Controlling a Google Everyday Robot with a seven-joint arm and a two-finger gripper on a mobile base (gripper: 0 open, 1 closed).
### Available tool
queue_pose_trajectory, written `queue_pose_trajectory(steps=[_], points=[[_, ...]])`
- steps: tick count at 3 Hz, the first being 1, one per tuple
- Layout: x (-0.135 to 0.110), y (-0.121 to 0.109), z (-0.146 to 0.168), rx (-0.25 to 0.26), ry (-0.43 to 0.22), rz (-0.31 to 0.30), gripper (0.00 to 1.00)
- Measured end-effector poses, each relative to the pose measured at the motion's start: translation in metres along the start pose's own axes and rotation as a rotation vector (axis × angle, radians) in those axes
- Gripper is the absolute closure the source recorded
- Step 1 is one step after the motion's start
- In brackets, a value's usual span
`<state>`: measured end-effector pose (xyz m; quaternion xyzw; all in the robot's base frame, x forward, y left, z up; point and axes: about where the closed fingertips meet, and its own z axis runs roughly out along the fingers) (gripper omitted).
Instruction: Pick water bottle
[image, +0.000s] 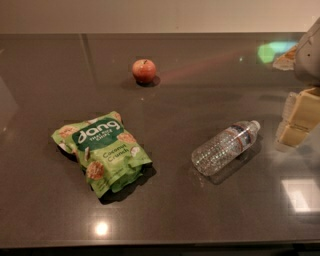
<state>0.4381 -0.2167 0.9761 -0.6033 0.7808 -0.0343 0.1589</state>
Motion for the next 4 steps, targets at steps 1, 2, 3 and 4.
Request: queue_pose_trajectory(steps=[1,2,3,4], points=[[0.0,0.0,0.0,0.0,0.0,0.0,0.0],[-0.003,-0.002,-0.002,0.004,-0.014,-0.027,0.0],[-0.014,-0.001,0.005,0.018,-0.024,-0.124,0.0],[-0.024,0.004,0.025,-0.005,-0.036,-0.24,0.0]])
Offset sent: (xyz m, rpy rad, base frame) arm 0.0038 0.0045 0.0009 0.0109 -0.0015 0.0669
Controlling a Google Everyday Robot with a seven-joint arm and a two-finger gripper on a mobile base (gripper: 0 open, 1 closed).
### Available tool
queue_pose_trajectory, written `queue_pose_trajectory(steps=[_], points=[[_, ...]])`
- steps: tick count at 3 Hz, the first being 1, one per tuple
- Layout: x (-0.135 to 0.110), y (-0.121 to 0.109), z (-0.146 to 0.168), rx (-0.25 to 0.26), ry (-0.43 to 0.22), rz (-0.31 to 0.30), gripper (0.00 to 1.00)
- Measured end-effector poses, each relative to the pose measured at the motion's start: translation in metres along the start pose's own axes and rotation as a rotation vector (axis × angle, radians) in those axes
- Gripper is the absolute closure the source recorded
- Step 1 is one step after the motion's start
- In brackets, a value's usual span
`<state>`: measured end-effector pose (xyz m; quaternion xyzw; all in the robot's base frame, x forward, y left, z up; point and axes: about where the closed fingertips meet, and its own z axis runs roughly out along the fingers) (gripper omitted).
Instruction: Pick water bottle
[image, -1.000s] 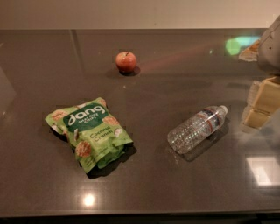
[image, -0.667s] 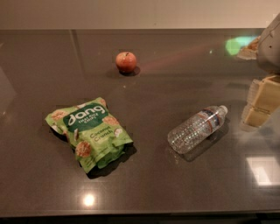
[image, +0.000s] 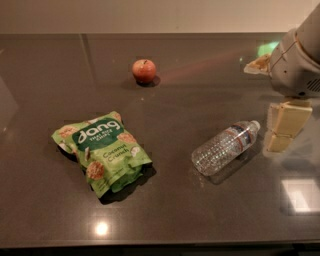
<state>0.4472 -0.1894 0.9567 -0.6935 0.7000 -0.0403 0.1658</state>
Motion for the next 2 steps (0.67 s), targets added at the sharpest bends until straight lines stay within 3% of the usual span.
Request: queue_pose_trajectory(steps=[2], points=[[-0.01,0.004,0.05,-0.096,0.025,-0.15,0.0]])
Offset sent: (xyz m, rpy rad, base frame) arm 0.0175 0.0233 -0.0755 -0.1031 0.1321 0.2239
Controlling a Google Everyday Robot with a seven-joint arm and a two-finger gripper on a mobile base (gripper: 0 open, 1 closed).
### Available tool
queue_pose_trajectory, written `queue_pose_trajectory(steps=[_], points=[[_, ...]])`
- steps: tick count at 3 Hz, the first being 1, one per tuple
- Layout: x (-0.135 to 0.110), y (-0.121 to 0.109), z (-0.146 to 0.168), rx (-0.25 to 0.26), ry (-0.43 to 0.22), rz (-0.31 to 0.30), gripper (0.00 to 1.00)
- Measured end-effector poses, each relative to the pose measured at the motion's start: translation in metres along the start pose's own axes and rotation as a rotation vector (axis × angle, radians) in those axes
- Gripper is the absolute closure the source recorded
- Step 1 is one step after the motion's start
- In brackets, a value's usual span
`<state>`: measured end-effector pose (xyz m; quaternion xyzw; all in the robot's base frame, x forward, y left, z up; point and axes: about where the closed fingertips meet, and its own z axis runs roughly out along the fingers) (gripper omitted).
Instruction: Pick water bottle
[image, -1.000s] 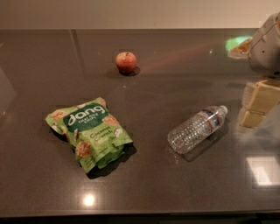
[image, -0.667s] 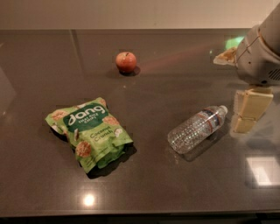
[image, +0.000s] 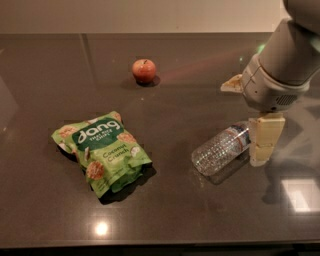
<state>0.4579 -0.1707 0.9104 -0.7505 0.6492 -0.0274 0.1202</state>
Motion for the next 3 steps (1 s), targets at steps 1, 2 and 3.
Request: queue_pose_trajectory(steps=[1,2,3], points=[[0.002,0.0,0.022,-0.05,0.009,-0.045,0.0],[0.005,0.003,0.039,-0.082,0.008,-0.082,0.0],[0.007,0.009,0.049,-0.099,0.007,-0.112,0.18]])
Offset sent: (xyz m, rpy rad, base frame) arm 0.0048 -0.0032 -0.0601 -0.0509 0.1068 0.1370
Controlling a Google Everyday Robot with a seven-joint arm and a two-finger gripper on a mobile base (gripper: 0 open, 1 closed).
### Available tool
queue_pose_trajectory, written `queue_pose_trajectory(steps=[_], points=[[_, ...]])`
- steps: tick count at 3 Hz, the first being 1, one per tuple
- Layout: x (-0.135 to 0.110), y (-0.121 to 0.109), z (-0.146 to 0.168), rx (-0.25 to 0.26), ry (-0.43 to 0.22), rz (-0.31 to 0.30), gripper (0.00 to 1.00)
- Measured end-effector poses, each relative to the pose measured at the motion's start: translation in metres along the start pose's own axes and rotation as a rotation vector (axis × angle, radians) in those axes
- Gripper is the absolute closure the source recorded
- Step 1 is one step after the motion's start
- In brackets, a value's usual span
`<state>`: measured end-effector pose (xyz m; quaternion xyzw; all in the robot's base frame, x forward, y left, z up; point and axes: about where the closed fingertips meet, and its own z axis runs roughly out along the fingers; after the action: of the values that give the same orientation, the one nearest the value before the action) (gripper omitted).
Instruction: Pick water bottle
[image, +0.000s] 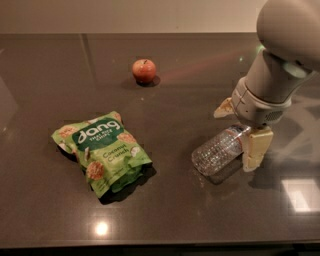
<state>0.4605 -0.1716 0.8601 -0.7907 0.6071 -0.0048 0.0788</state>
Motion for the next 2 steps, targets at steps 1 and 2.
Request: queue_pose_trajectory(steps=[1,2], points=[[0.0025,0.0052,0.0049,-0.01,-0.002,-0.028,0.41],[0.0043,0.0088,0.0063,-0.017,0.0,-0.05,0.64]])
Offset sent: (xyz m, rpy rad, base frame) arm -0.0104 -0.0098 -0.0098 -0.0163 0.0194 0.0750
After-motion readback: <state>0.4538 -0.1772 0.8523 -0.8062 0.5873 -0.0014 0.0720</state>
